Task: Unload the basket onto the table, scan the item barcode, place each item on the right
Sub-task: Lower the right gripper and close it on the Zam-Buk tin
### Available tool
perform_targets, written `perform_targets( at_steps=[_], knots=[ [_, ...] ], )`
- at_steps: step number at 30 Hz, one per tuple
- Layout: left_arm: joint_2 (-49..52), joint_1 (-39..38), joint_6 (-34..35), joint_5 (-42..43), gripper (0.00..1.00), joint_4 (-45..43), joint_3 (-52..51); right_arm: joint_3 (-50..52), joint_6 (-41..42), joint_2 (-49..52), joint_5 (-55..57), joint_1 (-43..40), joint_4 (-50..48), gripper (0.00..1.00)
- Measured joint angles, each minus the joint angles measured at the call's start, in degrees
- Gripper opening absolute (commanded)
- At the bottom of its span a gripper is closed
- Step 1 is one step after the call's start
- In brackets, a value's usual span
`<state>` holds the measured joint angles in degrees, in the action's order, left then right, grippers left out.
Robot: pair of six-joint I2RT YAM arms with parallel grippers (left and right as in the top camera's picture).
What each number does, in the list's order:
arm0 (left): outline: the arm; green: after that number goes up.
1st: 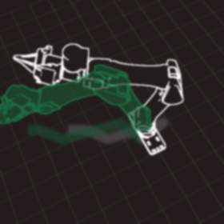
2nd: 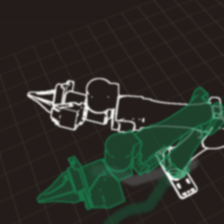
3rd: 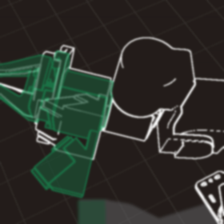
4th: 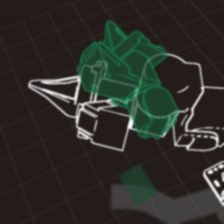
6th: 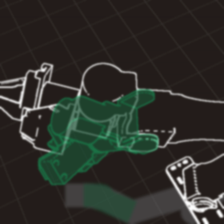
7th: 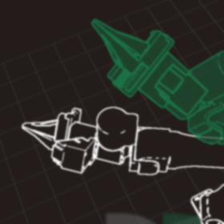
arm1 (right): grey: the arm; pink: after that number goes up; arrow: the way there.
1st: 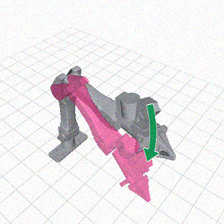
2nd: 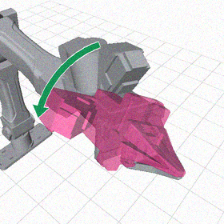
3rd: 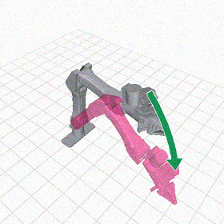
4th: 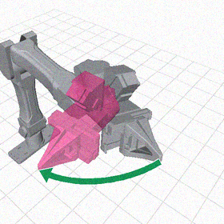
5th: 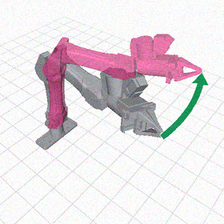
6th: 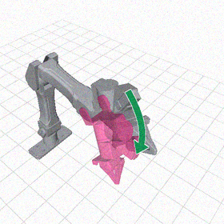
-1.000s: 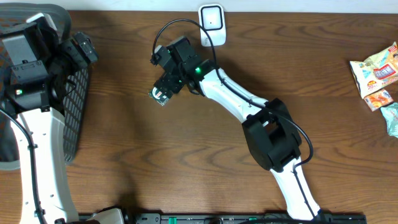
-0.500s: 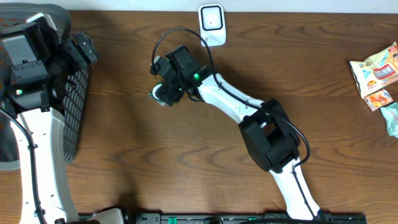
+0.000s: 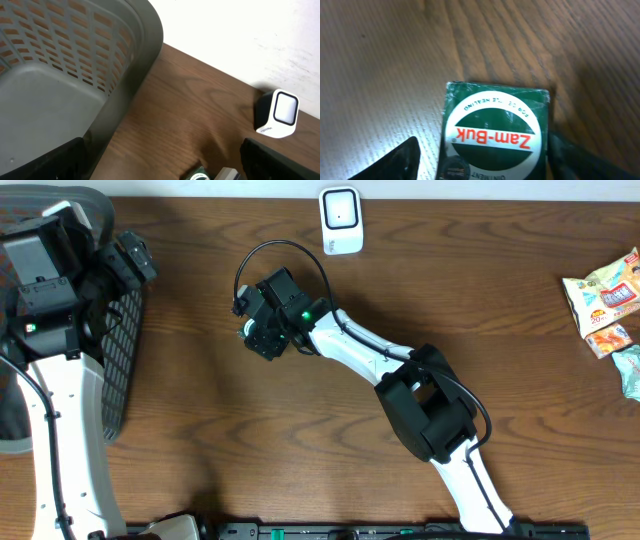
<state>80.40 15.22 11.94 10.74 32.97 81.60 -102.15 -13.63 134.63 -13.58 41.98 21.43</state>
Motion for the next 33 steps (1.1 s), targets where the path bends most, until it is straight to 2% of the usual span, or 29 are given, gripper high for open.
perform_targets(
  at_steps=[15, 26, 33],
  knots=[
    [0.00, 0.00, 0.00, 0.00, 0.98, 0.00, 0.00, 0.00, 0.63, 0.00, 3.43, 0.11, 1.57, 0.67],
    [0.00, 0.00, 0.02, 0.00, 0.98, 0.00, 0.00, 0.50, 3.06, 0.00, 9.14, 0.26, 4.02, 0.52],
    [0.00, 0.00, 0.00, 0.00, 0.98, 0.00, 0.00, 0.28, 7.28, -1.46, 15.34, -0.44, 12.41, 0.53]
  ],
)
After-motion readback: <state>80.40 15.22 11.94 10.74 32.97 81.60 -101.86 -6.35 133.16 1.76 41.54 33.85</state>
